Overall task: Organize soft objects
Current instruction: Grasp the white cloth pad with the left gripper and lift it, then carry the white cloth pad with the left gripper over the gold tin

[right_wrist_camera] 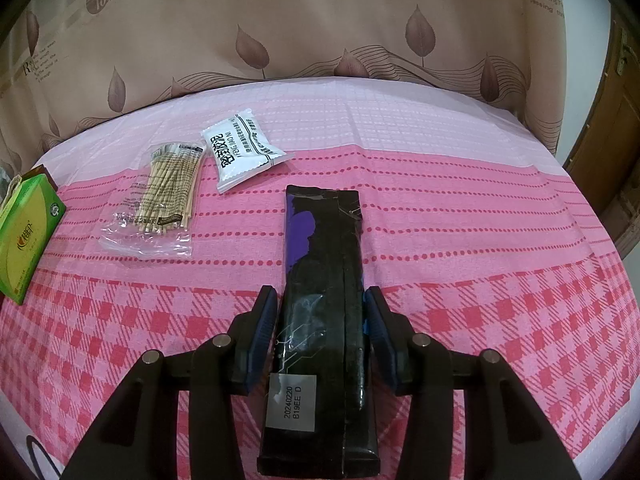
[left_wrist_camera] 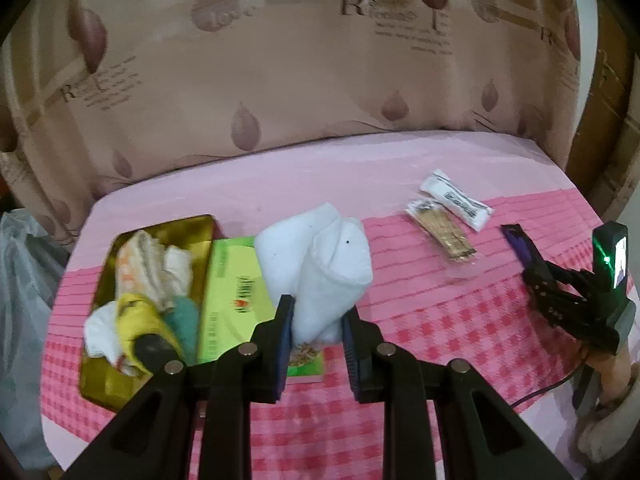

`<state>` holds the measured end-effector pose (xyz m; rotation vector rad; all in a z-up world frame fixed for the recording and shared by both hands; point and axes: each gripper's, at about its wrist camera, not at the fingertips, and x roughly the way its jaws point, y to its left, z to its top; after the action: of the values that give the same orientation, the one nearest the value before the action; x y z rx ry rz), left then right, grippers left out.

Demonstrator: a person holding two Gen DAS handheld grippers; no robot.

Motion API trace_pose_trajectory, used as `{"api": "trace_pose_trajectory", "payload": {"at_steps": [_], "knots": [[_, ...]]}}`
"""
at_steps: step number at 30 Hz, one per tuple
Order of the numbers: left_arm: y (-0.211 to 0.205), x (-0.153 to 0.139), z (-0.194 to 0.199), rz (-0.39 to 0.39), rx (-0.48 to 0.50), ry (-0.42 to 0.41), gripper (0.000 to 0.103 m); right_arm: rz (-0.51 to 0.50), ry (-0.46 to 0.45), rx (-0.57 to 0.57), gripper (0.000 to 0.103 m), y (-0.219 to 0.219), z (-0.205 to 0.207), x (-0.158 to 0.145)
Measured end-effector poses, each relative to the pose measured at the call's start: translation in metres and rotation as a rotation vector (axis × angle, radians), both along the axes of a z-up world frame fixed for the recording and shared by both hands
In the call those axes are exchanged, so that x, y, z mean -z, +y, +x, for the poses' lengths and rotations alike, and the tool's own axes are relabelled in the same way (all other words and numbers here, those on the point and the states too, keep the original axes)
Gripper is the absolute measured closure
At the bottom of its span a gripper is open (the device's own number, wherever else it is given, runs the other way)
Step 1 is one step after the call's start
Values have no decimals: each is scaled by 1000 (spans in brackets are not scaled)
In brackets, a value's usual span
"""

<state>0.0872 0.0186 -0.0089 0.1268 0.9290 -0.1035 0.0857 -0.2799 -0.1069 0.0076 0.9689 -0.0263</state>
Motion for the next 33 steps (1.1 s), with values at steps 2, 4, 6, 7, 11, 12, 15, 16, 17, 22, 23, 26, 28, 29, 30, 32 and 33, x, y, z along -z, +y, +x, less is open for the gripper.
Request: {"api": "trace_pose_trajectory", "payload": {"at_steps": [2,4,6,7,11,12,15,16,17,22,23,26,28,29,30,32,33], "knots": [[10,-5,-1,12,-19,-8,80,0,0,0,59,0,0,0],[21,-9,-2,19,-36,-14,80,0,0,0,59,0,0,0],[31,-11,-2,29,-56,-21,80,0,0,0,59,0,0,0],[36,-12,-1,32,-68,-22,80,-1,0,0,59,0,0,0],[59,-14,-1,46,-113,-27,80,0,0,1,59,0,0,0],[64,-14,0,49,-124,-26,80,0,0,1,59,0,0,0],[82,-14,1,59,-161,-24,80,-1,0,1,59,0,0,0],[89,-14,1,62,-173,-23,80,-1,0,1,59,0,0,0],[95,-13,1,67,-184,-22,80,-1,0,1,59,0,0,0],[126,-9,6,85,-250,-9,80,-1,0,1,59,0,0,0],[132,-7,7,92,-265,-7,80,-1,0,1,59,0,0,0],[149,-4,11,105,-302,1,80,-2,0,1,59,0,0,0],[159,-1,14,106,-321,9,80,-1,0,1,59,0,0,0],[165,1,16,105,-332,16,80,-1,0,1,59,0,0,0],[170,4,18,109,-346,23,80,-2,0,1,59,0,0,0],[179,9,21,106,-361,34,80,-1,0,2,59,0,0,0],[183,12,23,104,-368,38,80,-1,0,2,59,0,0,0]]}}
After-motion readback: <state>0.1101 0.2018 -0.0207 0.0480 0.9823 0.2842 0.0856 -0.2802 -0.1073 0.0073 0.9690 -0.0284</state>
